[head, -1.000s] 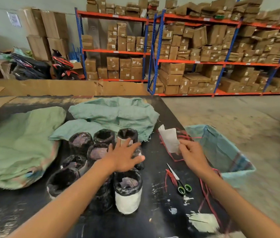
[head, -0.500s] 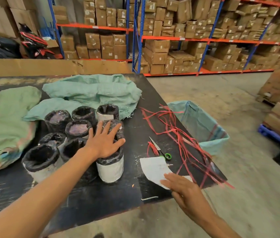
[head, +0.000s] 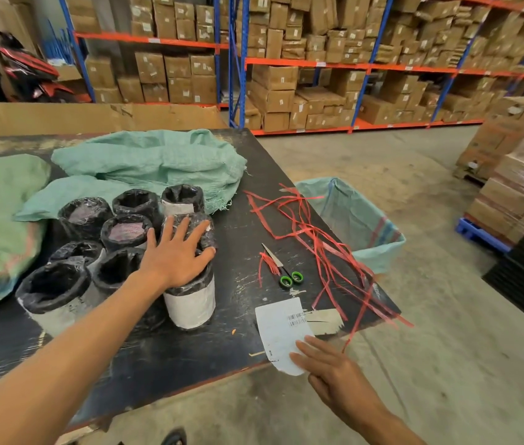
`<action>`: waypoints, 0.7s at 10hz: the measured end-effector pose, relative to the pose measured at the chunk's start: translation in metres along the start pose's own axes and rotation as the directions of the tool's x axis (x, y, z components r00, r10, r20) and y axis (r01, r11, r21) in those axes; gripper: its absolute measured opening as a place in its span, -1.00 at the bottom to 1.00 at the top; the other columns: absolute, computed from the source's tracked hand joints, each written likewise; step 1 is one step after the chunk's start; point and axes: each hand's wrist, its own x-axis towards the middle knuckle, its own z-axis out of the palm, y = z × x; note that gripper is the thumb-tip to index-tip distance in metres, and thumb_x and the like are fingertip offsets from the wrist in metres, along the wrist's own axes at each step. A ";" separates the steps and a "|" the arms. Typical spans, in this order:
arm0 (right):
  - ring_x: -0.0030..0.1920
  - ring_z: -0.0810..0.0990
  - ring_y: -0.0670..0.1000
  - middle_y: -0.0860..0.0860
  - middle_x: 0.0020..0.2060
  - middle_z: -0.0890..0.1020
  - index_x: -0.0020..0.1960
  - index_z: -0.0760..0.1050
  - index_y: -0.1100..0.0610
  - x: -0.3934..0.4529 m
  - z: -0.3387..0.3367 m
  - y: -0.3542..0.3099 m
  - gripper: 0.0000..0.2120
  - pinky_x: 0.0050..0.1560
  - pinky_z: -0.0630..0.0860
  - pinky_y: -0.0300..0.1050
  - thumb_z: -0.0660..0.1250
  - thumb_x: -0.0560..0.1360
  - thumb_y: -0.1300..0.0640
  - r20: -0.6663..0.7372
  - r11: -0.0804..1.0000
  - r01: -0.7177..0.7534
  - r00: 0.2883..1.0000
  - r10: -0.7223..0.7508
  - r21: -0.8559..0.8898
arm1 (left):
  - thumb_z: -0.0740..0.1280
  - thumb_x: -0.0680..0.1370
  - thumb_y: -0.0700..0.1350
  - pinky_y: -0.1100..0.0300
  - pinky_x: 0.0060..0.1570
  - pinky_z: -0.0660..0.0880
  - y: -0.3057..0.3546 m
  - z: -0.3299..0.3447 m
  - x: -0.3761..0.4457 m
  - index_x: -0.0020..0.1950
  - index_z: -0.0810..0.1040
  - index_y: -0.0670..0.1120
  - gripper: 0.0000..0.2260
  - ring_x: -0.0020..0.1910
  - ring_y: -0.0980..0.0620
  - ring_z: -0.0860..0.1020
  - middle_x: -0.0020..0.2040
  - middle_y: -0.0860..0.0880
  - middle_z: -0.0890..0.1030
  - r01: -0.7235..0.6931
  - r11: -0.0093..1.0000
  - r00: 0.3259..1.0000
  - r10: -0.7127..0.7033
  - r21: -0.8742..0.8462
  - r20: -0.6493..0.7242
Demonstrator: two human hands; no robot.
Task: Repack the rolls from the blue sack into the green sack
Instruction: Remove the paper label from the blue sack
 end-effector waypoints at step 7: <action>0.59 -0.03 0.06 -0.01 0.61 0.02 0.60 0.02 -0.11 0.079 -0.007 -0.021 -0.34 0.53 -0.08 0.05 -0.15 0.58 -0.37 0.411 0.965 -0.147 0.883 0.227 -0.217 | -0.10 0.59 0.30 -0.26 0.50 -0.16 0.002 0.003 -0.003 0.57 -0.13 0.24 -0.44 0.58 -0.11 -0.22 0.62 -0.01 -0.07 -0.016 1.000 0.999 0.016 0.017 -0.037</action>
